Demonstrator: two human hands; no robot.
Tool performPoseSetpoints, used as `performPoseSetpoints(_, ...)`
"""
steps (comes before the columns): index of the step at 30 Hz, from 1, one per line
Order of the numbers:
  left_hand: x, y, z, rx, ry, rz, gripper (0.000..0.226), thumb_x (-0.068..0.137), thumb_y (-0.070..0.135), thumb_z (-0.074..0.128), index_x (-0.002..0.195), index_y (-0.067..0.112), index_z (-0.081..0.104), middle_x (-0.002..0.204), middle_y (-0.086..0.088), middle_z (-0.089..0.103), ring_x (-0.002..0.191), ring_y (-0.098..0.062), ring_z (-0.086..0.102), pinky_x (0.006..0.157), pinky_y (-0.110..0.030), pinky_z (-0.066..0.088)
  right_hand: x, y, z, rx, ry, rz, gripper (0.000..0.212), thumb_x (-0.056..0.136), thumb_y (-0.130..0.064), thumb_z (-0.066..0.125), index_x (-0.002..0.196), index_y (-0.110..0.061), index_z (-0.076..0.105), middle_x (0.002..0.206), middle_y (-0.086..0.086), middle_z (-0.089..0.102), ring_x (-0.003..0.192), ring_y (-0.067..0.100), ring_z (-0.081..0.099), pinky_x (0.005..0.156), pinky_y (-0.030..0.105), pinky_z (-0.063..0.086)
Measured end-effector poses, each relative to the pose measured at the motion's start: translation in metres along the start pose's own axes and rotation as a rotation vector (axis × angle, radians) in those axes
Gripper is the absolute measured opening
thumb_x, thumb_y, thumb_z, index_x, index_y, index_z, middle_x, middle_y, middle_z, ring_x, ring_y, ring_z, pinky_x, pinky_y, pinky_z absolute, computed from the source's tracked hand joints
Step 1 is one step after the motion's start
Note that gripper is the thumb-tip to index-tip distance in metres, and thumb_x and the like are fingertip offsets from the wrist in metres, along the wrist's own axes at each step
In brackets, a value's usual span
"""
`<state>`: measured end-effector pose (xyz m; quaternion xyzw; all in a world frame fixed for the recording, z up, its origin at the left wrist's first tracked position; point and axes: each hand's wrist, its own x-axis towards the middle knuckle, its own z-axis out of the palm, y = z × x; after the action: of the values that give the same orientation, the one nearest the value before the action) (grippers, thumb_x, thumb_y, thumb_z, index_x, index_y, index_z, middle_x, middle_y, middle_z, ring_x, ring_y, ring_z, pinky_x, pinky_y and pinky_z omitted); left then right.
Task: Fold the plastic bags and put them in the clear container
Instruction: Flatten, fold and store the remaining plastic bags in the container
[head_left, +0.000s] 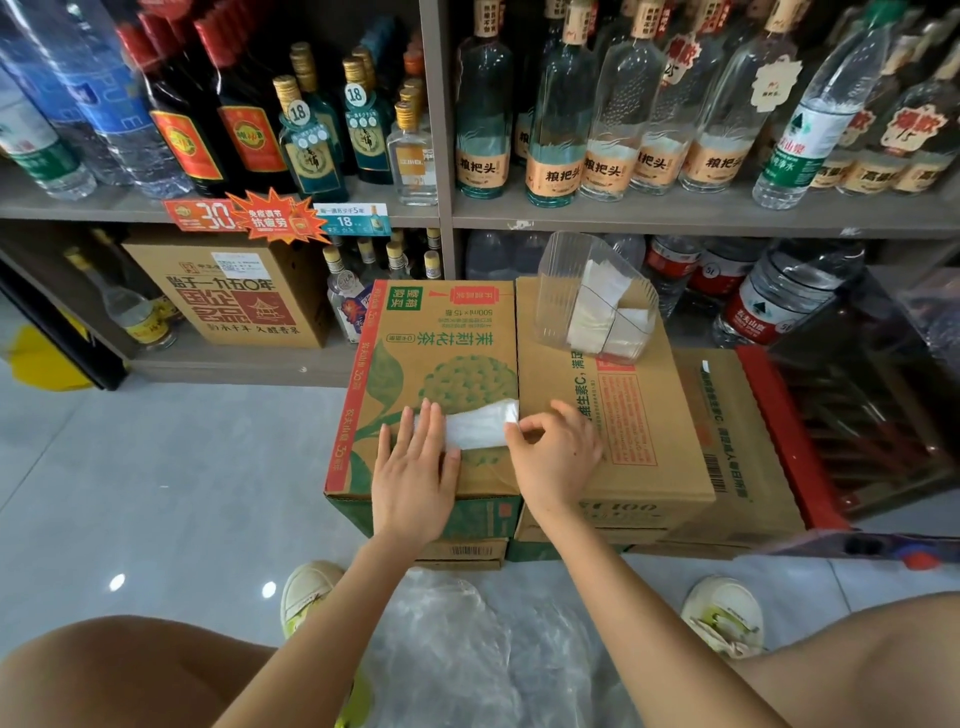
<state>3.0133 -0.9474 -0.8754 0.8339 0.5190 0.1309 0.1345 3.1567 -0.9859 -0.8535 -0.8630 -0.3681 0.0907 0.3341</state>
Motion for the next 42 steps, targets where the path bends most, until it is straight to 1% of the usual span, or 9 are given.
performPoseSetpoints(3,0.003,0.005,-0.015,-0.293,0.077,-0.100,0.083,0.085,0.062,0.013,0.153,0.014,0.020,0.159,0.001,0.017,0.148,-0.015,0.006,0.118,-0.025,-0.003,0.007,0.001,-0.018,0.265,-0.199,0.011,0.008,0.086,-0.025,0.066,0.079,-0.022,0.063,0.095,-0.009,0.066,0.093,0.015,0.061,0.078,0.031,0.047)
performPoseSetpoints(6,0.014,0.016,-0.039,-0.535,-0.090,-0.165,0.077,0.078,0.059,0.041,0.143,0.018,0.043,0.146,0.003,0.046,0.138,-0.017,0.037,0.115,-0.034,0.025,0.021,-0.003,-0.046,0.494,-0.465,0.070,0.011,0.088,-0.012,0.065,0.080,-0.015,0.059,0.077,0.000,0.067,0.071,0.012,0.065,0.064,0.025,0.054)
performPoseSetpoints(11,0.033,0.027,-0.064,-1.017,-0.485,-0.247,0.057,0.064,0.029,0.069,0.118,0.010,0.062,0.086,0.001,0.068,0.081,-0.014,0.063,0.066,-0.020,0.045,0.050,-0.012,-0.084,0.480,-0.682,-0.003,0.009,0.085,-0.003,0.068,0.080,-0.006,0.061,0.068,0.008,0.069,0.058,0.013,0.064,0.054,0.022,0.053)
performPoseSetpoints(17,0.029,0.038,-0.063,-1.264,-0.433,-0.314,0.023,0.072,0.005,0.075,0.093,0.004,0.066,0.083,-0.012,0.068,0.070,-0.022,0.064,0.065,-0.031,0.052,0.057,-0.020,-0.098,0.546,-0.698,0.053,0.010,0.085,-0.010,0.069,0.091,-0.009,0.061,0.082,0.006,0.071,0.066,0.014,0.066,0.052,0.024,0.054)
performPoseSetpoints(20,0.025,0.047,-0.061,-1.315,-0.346,-0.350,0.015,0.082,-0.004,0.068,0.095,0.003,0.064,0.082,-0.013,0.068,0.068,-0.023,0.065,0.065,-0.032,0.054,0.033,-0.017,-0.090,0.677,-0.743,0.234,0.024,0.082,-0.016,0.072,0.103,-0.013,0.060,0.097,0.005,0.070,0.070,0.015,0.068,0.053,0.025,0.056)
performPoseSetpoints(24,0.022,0.053,-0.059,-1.331,-0.250,-0.409,0.012,0.085,-0.003,0.066,0.092,0.006,0.062,0.073,-0.006,0.067,0.064,-0.019,0.065,0.061,-0.030,0.053,0.007,-0.017,-0.072,0.790,-0.664,0.315,0.016,0.083,-0.004,0.069,0.096,-0.011,0.062,0.087,0.007,0.070,0.060,0.013,0.064,0.048,0.022,0.051)
performPoseSetpoints(34,0.024,0.049,-0.085,-1.492,-0.579,-0.597,0.040,0.091,0.044,0.055,0.105,0.006,0.056,0.088,-0.015,0.065,0.076,-0.027,0.064,0.066,-0.034,0.057,0.013,-0.008,-0.079,0.624,-0.516,-0.106,0.026,0.087,0.001,0.062,0.087,-0.025,0.065,0.085,0.003,0.066,0.057,0.012,0.059,0.051,0.024,0.051)
performPoseSetpoints(38,0.024,0.050,-0.087,-1.414,-0.526,-0.521,0.036,0.082,-0.007,0.064,0.115,0.005,0.054,0.096,-0.017,0.067,0.076,-0.024,0.066,0.063,-0.030,0.059,0.015,-0.004,-0.086,0.646,-0.619,-0.123,0.023,0.085,0.003,0.064,0.087,-0.019,0.071,0.086,0.006,0.071,0.067,0.017,0.065,0.067,0.029,0.057)
performPoseSetpoints(42,0.026,0.052,-0.087,-1.280,-0.431,-0.435,0.046,0.077,-0.016,0.066,0.112,0.011,0.056,0.097,-0.020,0.062,0.086,-0.031,0.063,0.080,-0.046,0.053,0.024,-0.004,-0.094,0.918,-0.764,0.114,0.025,0.090,0.007,0.052,0.103,-0.007,0.068,0.101,0.013,0.069,0.084,0.021,0.067,0.069,0.028,0.056)
